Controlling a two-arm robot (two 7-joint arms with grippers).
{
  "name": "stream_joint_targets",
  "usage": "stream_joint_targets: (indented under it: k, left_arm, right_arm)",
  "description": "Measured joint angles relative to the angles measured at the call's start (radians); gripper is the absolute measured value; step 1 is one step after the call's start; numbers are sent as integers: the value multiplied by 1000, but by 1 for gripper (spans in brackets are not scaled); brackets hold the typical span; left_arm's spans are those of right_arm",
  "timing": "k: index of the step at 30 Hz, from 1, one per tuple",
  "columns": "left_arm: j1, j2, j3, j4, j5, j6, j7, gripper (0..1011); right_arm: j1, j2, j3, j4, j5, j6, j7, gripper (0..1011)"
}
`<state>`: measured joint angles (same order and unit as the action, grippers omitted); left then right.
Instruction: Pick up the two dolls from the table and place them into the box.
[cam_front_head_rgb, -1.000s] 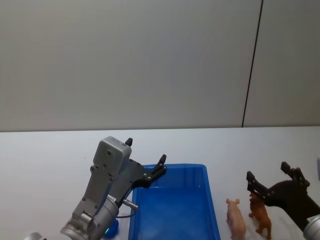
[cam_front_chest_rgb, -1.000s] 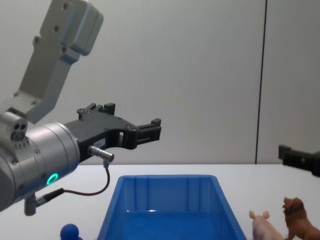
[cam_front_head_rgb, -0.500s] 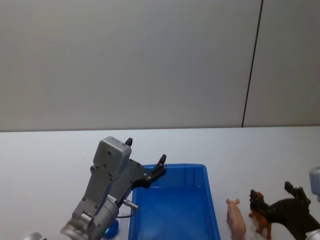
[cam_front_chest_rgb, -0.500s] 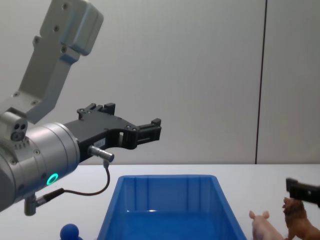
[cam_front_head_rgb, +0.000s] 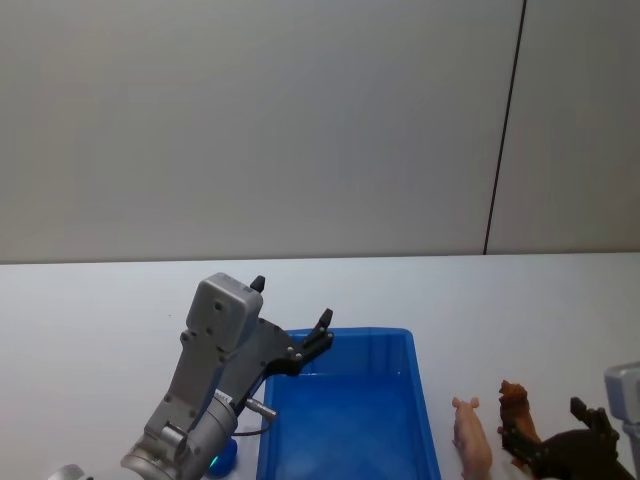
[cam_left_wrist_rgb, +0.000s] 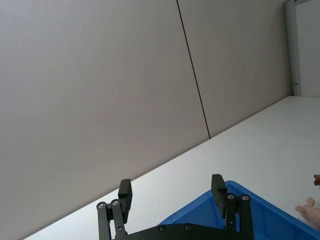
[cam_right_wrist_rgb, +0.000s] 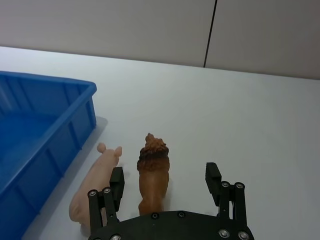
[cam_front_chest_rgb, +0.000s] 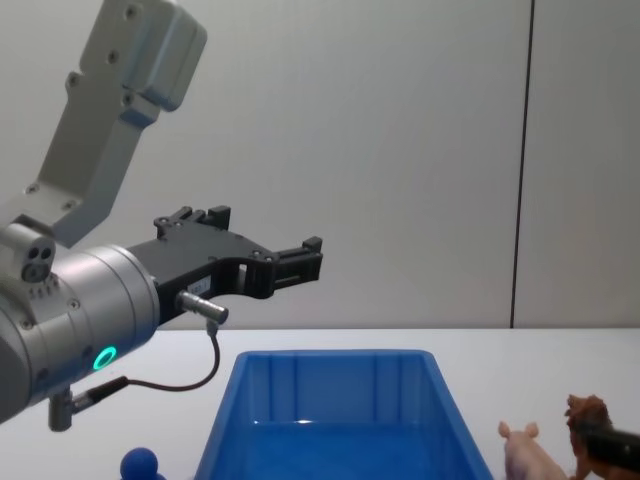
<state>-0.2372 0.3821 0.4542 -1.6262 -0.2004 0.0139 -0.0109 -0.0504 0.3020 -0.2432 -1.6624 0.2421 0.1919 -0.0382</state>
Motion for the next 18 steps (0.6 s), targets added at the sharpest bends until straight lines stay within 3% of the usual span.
stream_joint_targets:
  k: [7, 18]
  left_arm:
    - [0, 0, 0, 0, 0, 0, 0, 1002]
    - [0, 0, 0, 0, 0, 0, 0, 1002]
  right_arm:
    - [2, -9, -4, 31, -15, -1, 0, 1001]
    - [17, -25, -8, 78, -32, -1, 13, 726]
